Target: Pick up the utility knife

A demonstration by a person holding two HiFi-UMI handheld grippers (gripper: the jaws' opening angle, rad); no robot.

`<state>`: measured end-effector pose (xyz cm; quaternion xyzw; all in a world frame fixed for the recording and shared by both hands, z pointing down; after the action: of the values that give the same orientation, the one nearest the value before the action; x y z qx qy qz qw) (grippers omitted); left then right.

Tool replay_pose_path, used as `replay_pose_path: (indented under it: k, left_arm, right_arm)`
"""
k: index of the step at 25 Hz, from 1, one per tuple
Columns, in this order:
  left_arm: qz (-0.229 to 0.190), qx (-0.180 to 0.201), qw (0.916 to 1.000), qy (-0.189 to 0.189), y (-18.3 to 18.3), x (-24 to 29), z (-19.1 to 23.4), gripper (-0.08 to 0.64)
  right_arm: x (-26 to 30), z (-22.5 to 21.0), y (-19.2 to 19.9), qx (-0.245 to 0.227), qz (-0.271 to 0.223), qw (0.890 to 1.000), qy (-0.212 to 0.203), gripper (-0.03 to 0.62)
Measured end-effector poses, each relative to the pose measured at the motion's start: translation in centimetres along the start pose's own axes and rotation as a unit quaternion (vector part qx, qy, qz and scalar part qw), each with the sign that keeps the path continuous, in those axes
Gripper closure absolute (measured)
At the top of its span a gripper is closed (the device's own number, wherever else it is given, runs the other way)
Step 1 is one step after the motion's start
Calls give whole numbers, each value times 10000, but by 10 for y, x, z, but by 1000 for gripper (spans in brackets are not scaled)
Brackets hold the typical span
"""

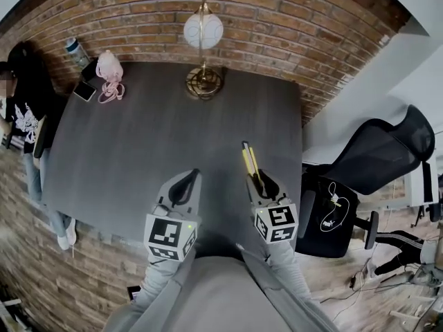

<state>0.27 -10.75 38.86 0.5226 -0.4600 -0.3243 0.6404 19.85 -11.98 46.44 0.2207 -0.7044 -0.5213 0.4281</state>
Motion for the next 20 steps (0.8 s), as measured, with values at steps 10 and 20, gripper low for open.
replay_pose_path:
  k: [10,20]
  left_arm:
    - [-138,101,9996,217,-16,11,-14,541]
    - [-167,114,9992,342,-22,12,-20,541]
  right_arm:
    - [-47,-4,-44,-130,-758,9967,256,462]
    - [-92,-12,-71,-159,-1284,9900,560,462]
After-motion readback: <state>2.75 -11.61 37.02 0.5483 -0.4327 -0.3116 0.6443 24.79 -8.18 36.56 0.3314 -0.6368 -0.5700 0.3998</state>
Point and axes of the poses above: the fingertips, and each gripper's own axes: x forward along the fingers, z to its left, y out of its underside, the point moved 5 cm from there along -x, backward along the fingers, and after that the axes turned 9 degrees about -y, right-handed, at the moved point
